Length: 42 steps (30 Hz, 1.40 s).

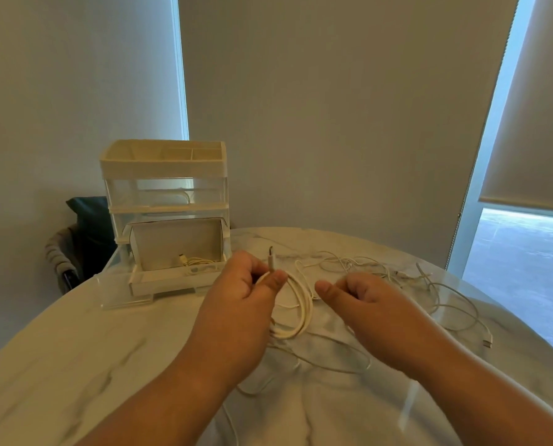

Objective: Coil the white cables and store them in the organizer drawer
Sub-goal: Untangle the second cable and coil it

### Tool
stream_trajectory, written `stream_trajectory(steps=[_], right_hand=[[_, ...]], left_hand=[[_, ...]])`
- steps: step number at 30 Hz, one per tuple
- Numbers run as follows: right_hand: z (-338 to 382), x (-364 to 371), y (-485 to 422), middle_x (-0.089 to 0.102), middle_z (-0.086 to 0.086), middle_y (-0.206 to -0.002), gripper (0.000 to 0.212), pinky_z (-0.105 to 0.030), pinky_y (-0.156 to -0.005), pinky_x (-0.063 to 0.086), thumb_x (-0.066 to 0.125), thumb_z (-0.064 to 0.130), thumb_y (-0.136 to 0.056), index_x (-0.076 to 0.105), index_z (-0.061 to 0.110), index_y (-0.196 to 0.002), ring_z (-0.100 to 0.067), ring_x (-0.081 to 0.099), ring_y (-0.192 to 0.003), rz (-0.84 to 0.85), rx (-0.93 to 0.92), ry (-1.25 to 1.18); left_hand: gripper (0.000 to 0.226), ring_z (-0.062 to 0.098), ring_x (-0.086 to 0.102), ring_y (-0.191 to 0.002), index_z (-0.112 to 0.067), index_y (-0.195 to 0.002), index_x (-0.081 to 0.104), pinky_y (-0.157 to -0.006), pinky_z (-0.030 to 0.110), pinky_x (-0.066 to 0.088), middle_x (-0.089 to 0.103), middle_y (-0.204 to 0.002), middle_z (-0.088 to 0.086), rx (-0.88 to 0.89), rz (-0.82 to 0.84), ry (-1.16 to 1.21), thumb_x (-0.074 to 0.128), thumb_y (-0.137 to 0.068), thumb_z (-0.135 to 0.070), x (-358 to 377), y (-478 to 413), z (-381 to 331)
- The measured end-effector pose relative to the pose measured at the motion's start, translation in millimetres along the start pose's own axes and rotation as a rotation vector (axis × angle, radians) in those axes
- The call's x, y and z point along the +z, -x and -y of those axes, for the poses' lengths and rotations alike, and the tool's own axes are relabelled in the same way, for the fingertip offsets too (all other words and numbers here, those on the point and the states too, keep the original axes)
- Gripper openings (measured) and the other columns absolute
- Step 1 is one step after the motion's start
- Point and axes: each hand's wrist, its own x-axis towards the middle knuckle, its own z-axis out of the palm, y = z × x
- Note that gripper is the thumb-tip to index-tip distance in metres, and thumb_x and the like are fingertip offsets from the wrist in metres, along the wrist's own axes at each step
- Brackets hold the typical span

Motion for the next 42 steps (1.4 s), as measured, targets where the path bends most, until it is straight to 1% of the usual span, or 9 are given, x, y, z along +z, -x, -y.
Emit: stream_trajectory(steps=[5, 9, 12, 15, 17, 22, 25, 28, 42], right_hand=[[4.2, 10.1, 6.6, 0.074, -0.014, -0.079, 0.059, -0.028, -0.045, 0.035, 0.054, 0.065, -0.084, 0.063, 0.011, -0.104, -0.021, 0.058, -0.051, 0.336, 0.281, -0.376], [5.9, 20.3, 6.5, 0.071, -0.027, -0.091, 0.042, -0.023, -0.037, 0.035, 0.052, 0.039, -0.099, 0.064, 0.002, -0.116, -0.025, 0.06, -0.051, 0.462, 0.37, -0.675], [7.7, 30.8, 11.3, 0.066, -0.027, -0.095, 0.046, -0.025, -0.038, 0.045, 0.064, 0.024, -0.085, 0.064, -0.003, -0.121, -0.026, 0.065, -0.056, 0.63, 0.45, -0.857], [6.8, 38.8, 10.2, 0.066, -0.02, -0.094, 0.032, -0.023, -0.044, 0.047, 0.063, 0.012, -0.089, 0.066, -0.005, -0.115, -0.021, 0.063, -0.063, 0.572, 0.407, -0.964], [7.9, 39.7, 7.4, 0.068, -0.017, -0.086, 0.019, -0.022, -0.045, 0.046, 0.06, 0.0, -0.09, 0.066, -0.005, -0.108, -0.018, 0.061, -0.063, 0.458, 0.341, -1.003], [10.4, 35.5, 7.2, 0.071, -0.017, -0.085, 0.022, -0.026, -0.054, 0.048, 0.06, -0.004, -0.09, 0.065, -0.005, -0.111, -0.017, 0.061, -0.065, 0.294, 0.232, -0.943], [12.0, 32.7, 9.7, 0.065, -0.012, -0.072, 0.031, -0.03, -0.052, 0.048, 0.046, -0.008, -0.094, 0.075, 0.003, -0.099, -0.016, 0.049, -0.056, 0.301, 0.198, -0.837], [12.5, 33.0, 10.2, 0.054, -0.015, -0.069, 0.038, -0.035, -0.051, 0.049, 0.037, -0.009, -0.09, 0.075, -0.004, -0.091, -0.018, 0.042, -0.053, 0.293, 0.256, -0.832], [11.0, 32.0, 8.8, 0.052, -0.011, -0.067, 0.035, -0.035, -0.054, 0.053, 0.043, -0.003, -0.095, 0.077, 0.003, -0.089, -0.014, 0.041, -0.051, 0.295, 0.255, -0.802]], left_hand=[[0.012, 0.017, 0.063, -0.062, -0.026, -0.089, 0.055, -0.051, 0.02, 0.05, 0.064, -0.071, 0.005, 0.036, -0.053, 0.058, 0.055, -0.097, -0.034, 3.4, 2.9, 2.0], [0.009, 0.011, 0.058, -0.056, -0.024, -0.094, 0.053, -0.05, 0.017, 0.045, 0.064, -0.066, 0.01, 0.041, -0.033, 0.094, 0.053, -0.099, -0.031, 8.7, 5.8, 1.0], [0.009, 0.009, 0.054, -0.05, -0.02, -0.093, 0.052, -0.048, 0.017, 0.044, 0.061, -0.062, 0.012, 0.03, -0.028, 0.133, 0.054, -0.099, -0.027, 13.0, 7.8, 0.4], [0.01, 0.017, 0.06, -0.055, -0.02, -0.092, 0.052, -0.052, 0.021, 0.049, 0.06, -0.062, 0.008, 0.028, -0.033, 0.122, 0.056, -0.098, -0.026, 15.8, 8.3, 0.8], [0.01, 0.011, 0.062, -0.053, -0.017, -0.093, 0.052, -0.047, 0.014, 0.045, 0.061, -0.069, 0.011, 0.015, -0.051, 0.119, 0.057, -0.098, -0.025, 15.6, 8.0, 1.5], [0.012, 0.002, 0.059, -0.056, -0.021, -0.093, 0.051, -0.045, 0.01, 0.041, 0.063, -0.073, 0.008, -0.006, -0.097, 0.044, 0.055, -0.099, -0.03, 15.9, 4.9, 6.6], [0.013, 0.001, 0.06, -0.058, -0.021, -0.093, 0.051, -0.048, 0.011, 0.042, 0.064, -0.073, 0.003, -0.012, -0.103, 0.01, 0.055, -0.099, -0.031, 16.6, 3.2, 9.9], [0.013, 0.003, 0.06, -0.058, -0.02, -0.093, 0.051, -0.05, 0.012, 0.043, 0.064, -0.072, 0.004, -0.004, -0.088, -0.007, 0.055, -0.099, -0.032, 18.5, 4.0, 10.6], [0.012, 0.005, 0.062, -0.055, -0.021, -0.094, 0.052, -0.048, 0.017, 0.049, 0.066, -0.069, 0.005, -0.055, -0.086, 0.051, 0.055, -0.099, -0.031, 16.8, 2.7, 10.8]])
